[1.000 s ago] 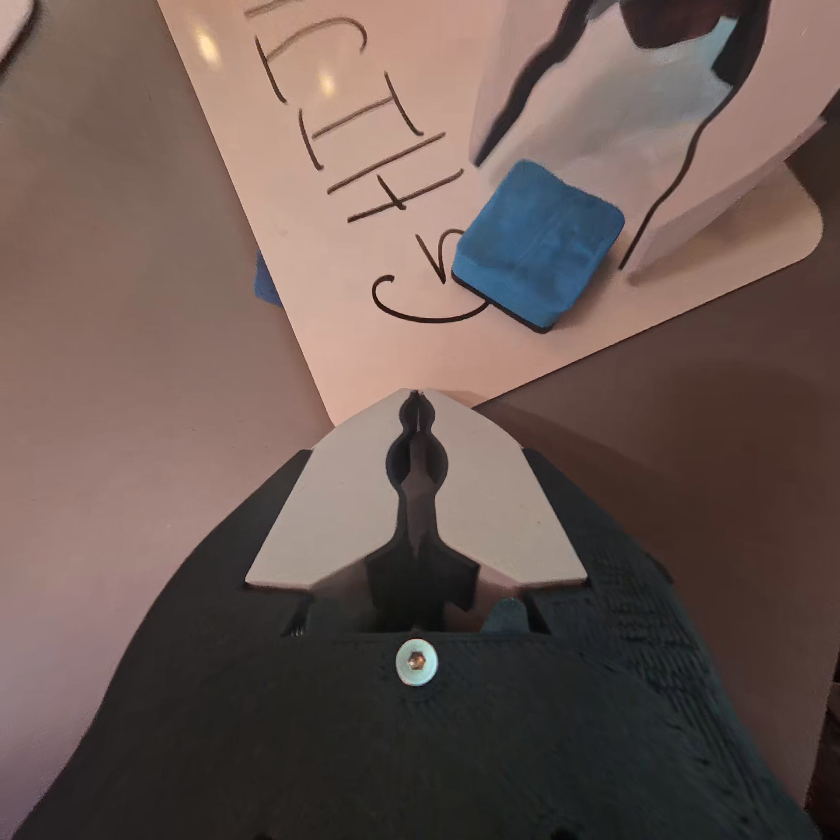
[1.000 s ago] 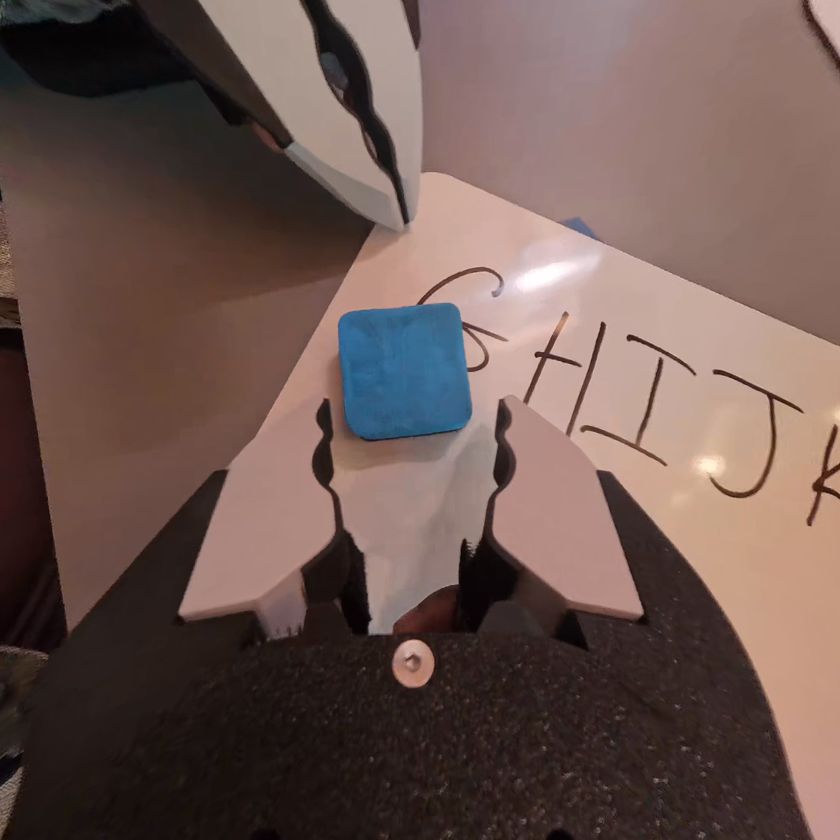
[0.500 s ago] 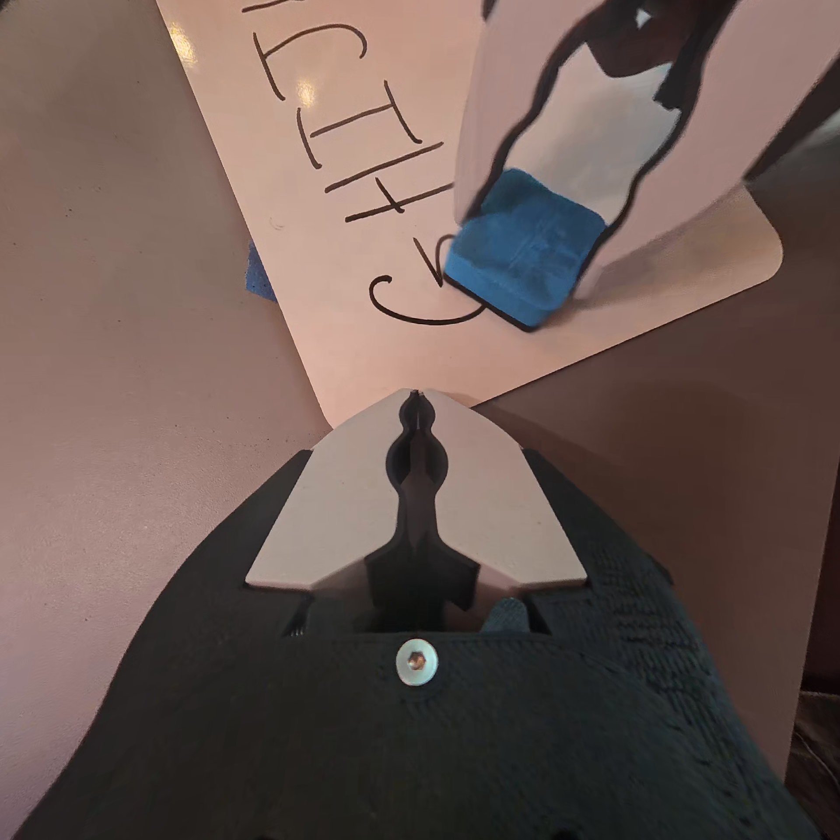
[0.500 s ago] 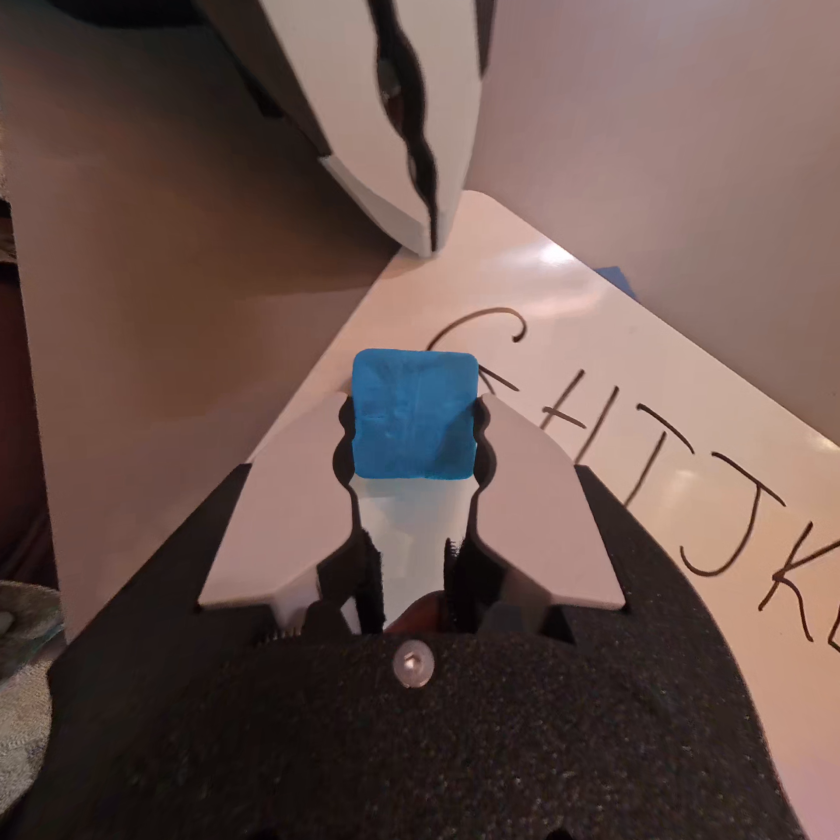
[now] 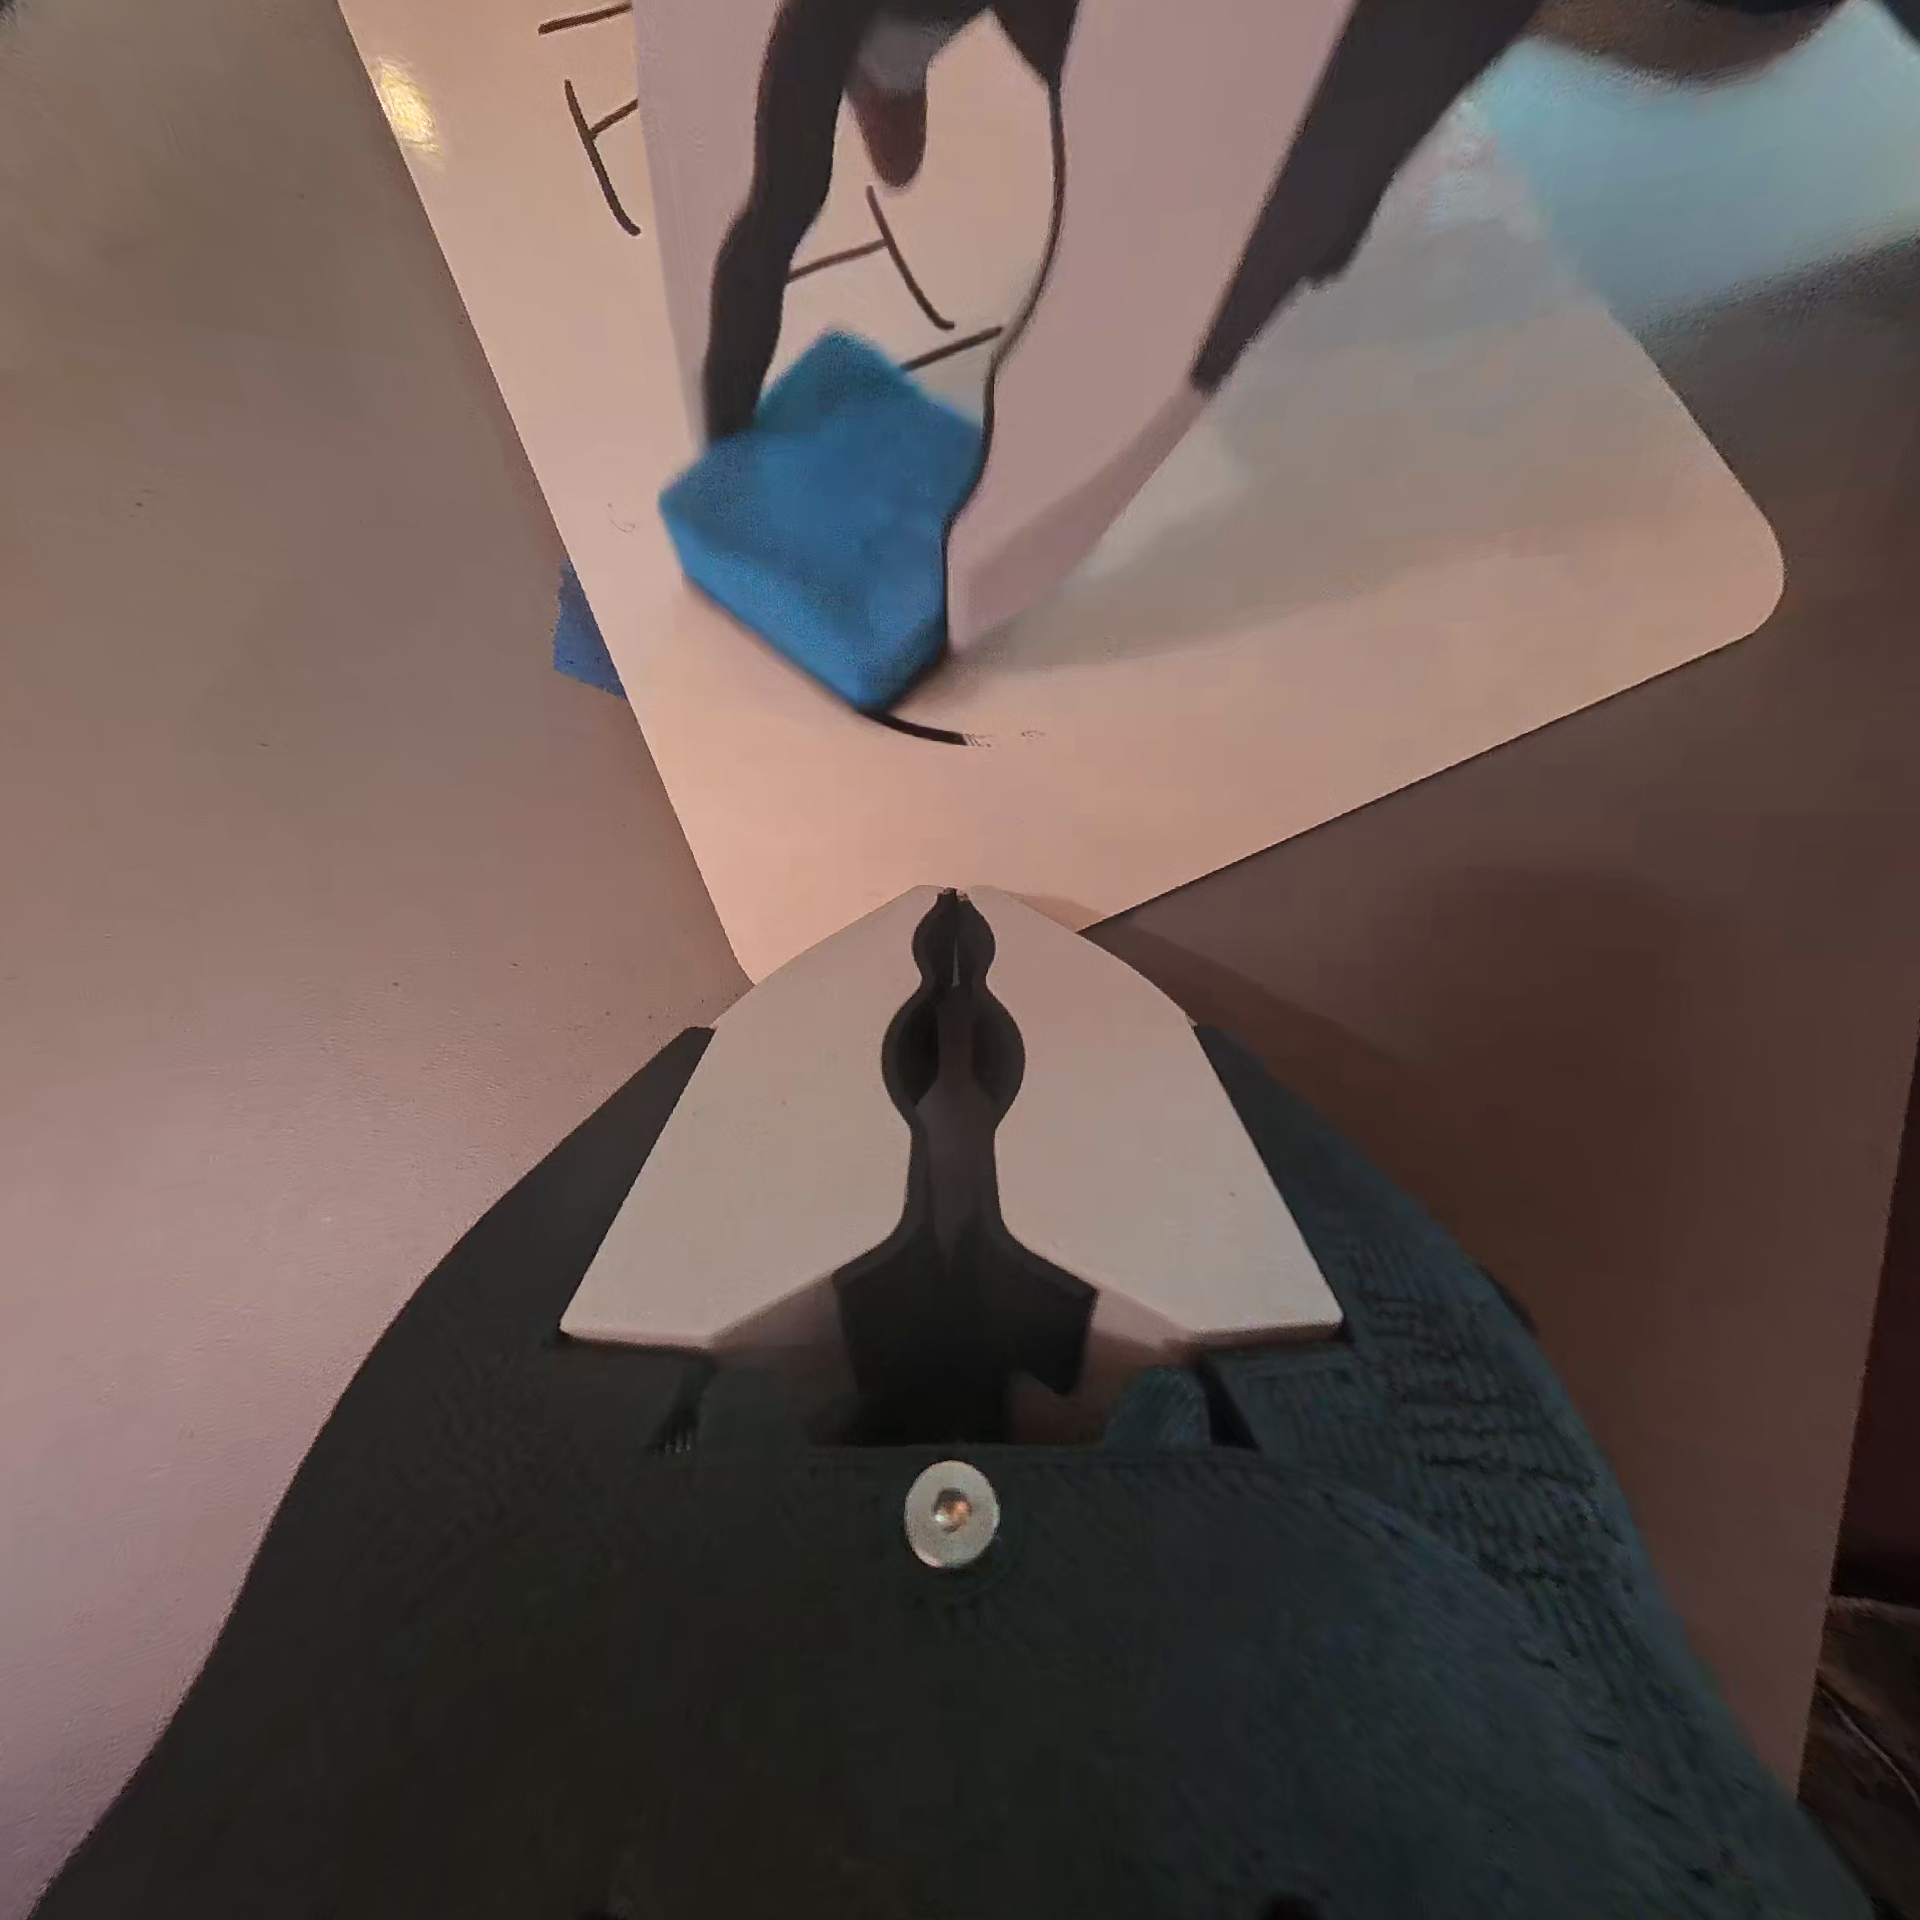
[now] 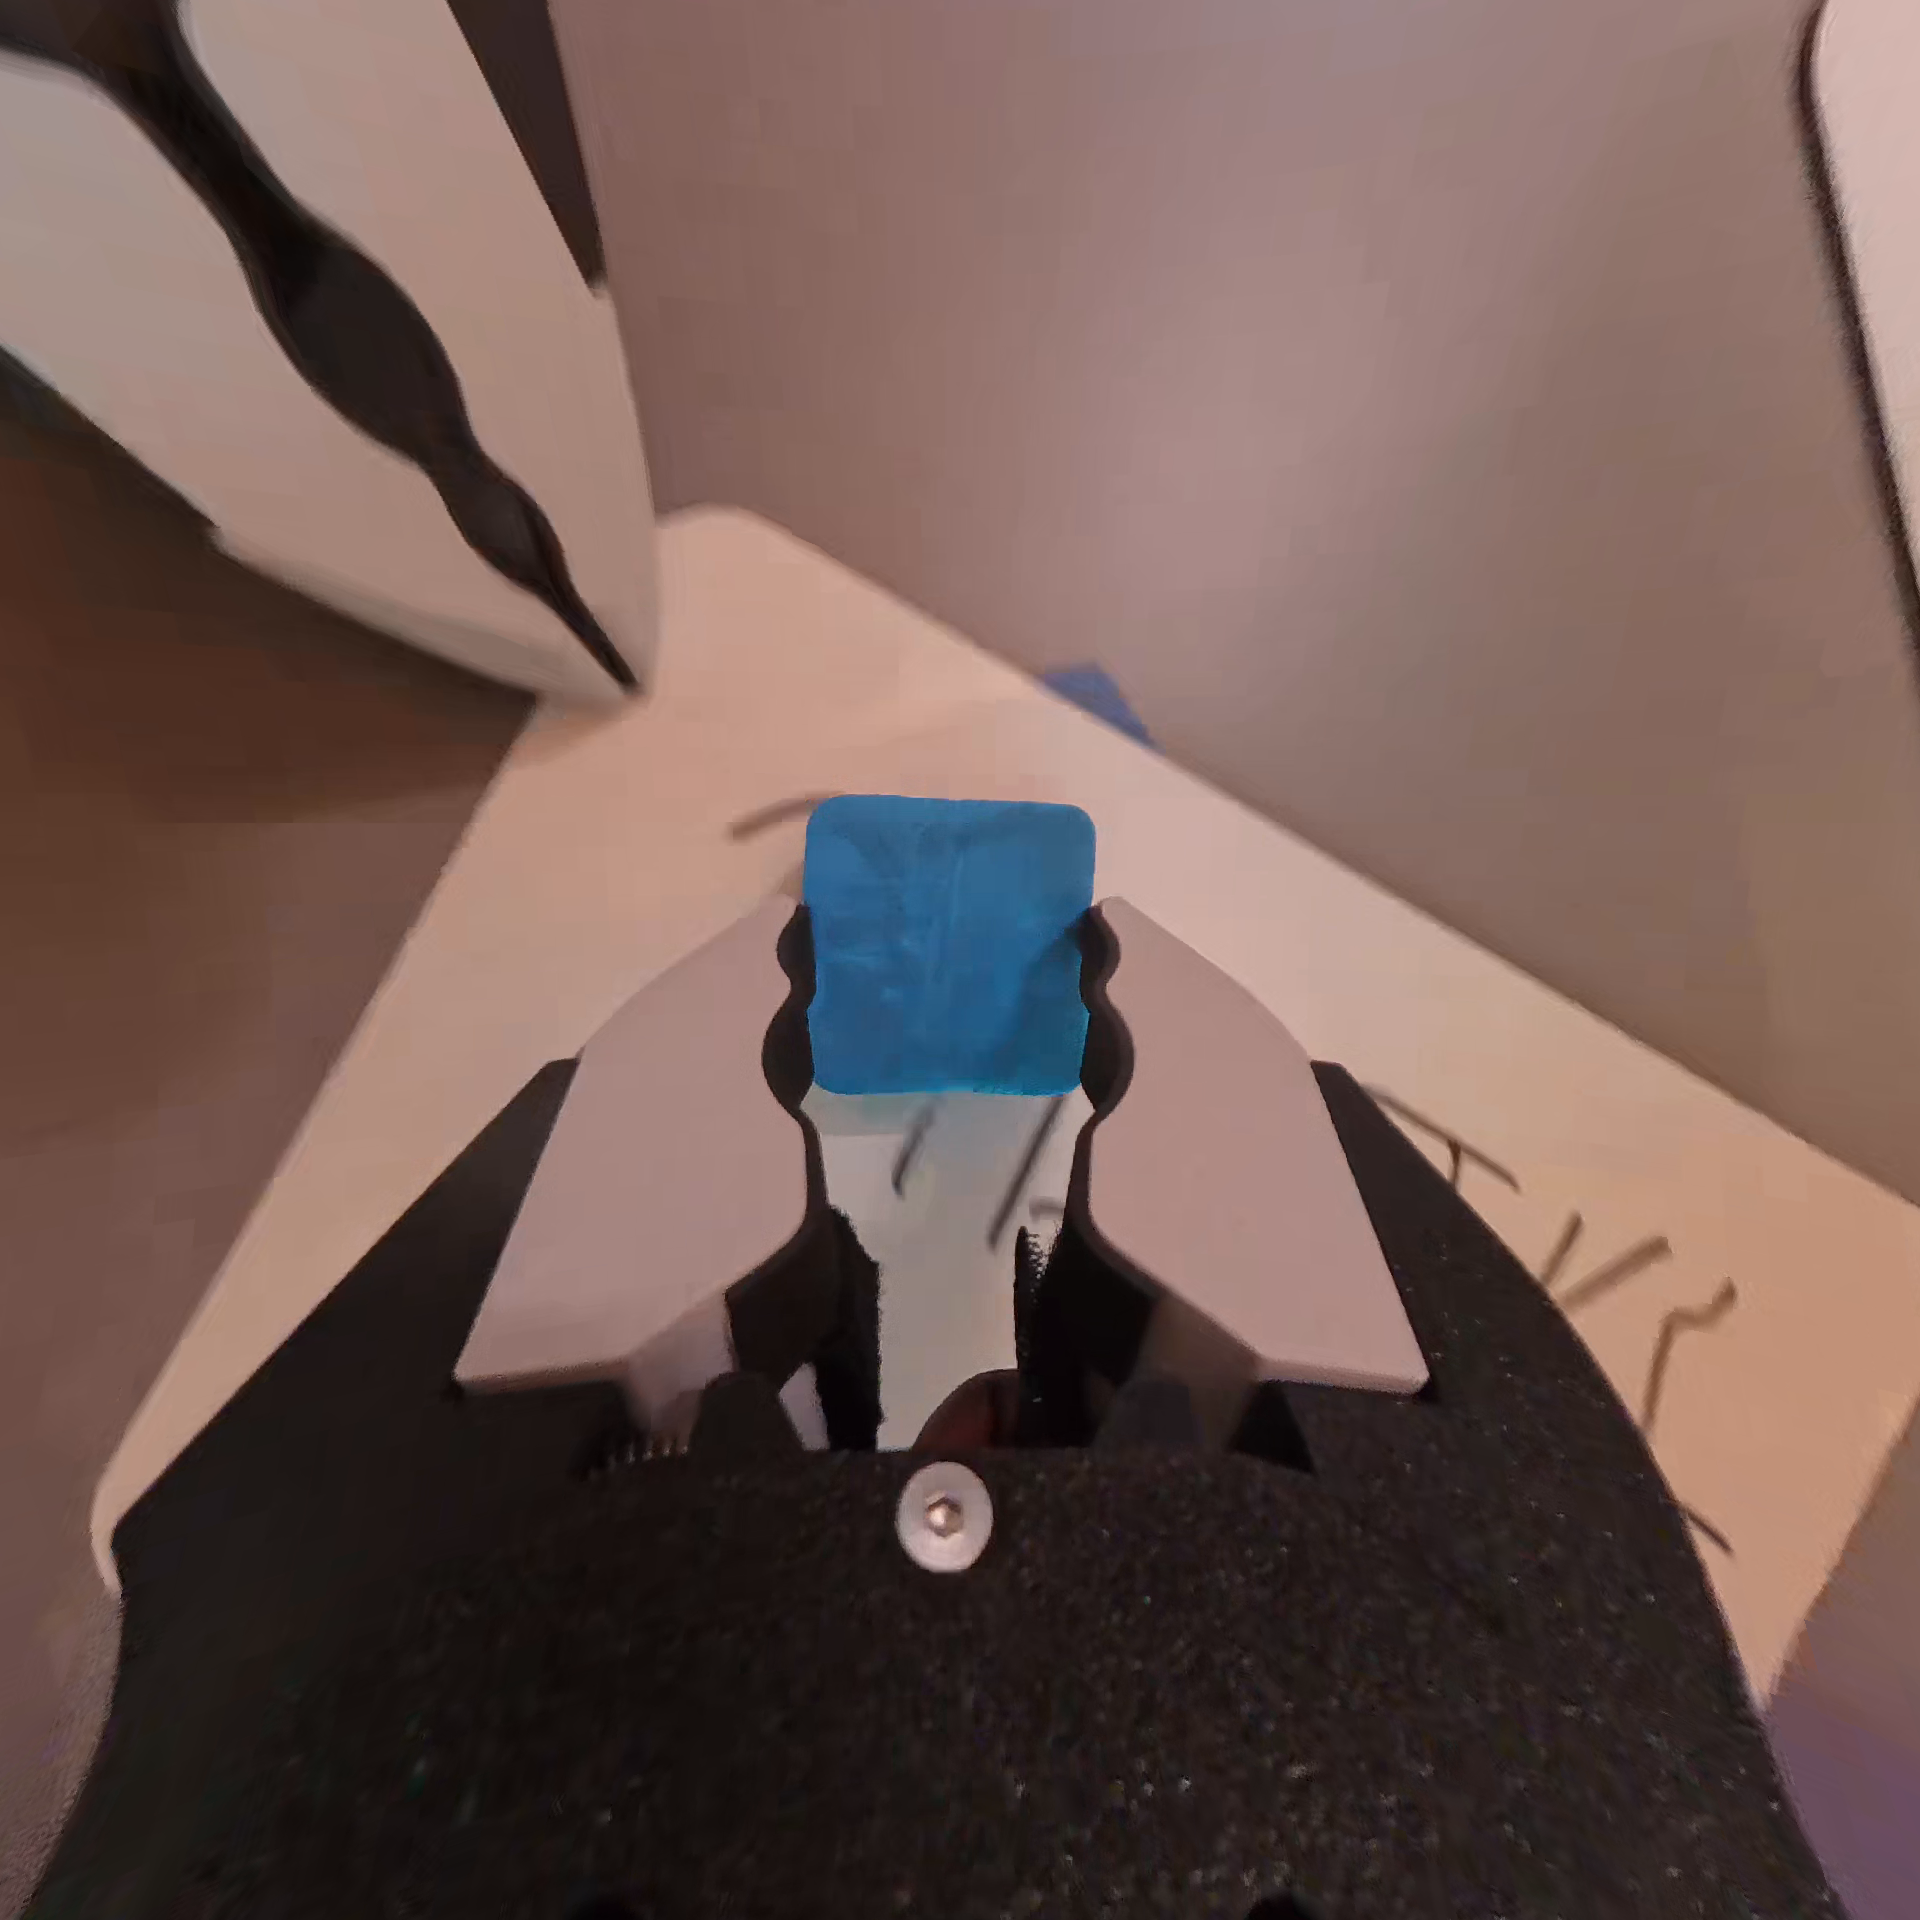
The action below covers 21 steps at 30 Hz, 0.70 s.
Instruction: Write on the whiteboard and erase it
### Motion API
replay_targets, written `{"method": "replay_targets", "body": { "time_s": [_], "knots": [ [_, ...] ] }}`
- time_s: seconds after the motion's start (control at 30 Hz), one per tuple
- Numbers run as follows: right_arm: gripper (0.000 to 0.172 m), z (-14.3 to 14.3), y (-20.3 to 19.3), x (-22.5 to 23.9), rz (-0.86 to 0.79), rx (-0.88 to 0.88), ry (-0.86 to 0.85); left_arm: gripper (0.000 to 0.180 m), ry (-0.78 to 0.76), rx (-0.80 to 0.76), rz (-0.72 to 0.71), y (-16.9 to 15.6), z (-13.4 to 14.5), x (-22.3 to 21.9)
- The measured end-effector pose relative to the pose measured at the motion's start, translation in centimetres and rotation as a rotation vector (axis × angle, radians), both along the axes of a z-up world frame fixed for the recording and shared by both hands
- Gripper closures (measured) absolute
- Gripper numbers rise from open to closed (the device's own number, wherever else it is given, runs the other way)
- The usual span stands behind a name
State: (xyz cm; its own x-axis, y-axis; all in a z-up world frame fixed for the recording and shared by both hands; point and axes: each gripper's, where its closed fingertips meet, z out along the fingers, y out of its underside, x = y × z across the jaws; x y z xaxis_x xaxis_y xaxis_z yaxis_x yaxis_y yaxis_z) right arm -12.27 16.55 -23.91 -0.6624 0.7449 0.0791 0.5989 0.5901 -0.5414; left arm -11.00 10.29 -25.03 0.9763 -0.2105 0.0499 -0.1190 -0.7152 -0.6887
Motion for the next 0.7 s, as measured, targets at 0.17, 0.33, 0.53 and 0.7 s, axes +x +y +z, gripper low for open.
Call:
{"method": "replay_targets", "body": {
  "time_s": [0.17,0.33,0.53,0.7],
  "knots": [
    [0.122,0.0,-2.0,2.1,0.170,-0.016,-0.086,0.179,0.009,0.005,-0.006,0.0,0.0,0.0],
    [0.122,0.0,-1.1,-1.3,0.050,0.002,-0.017,0.179,0.011,0.007,-0.006,0.0,0.0,0.0],
    [0.122,-0.1,3.2,1.9,0.055,0.010,-0.098,0.179,0.014,0.006,-0.007,0.0,0.0,0.0],
    [0.122,-0.1,4.9,-1.2,-0.128,-0.014,0.003,0.179,0.019,0.006,-0.010,0.0,0.0,0.0]
  ]
}}
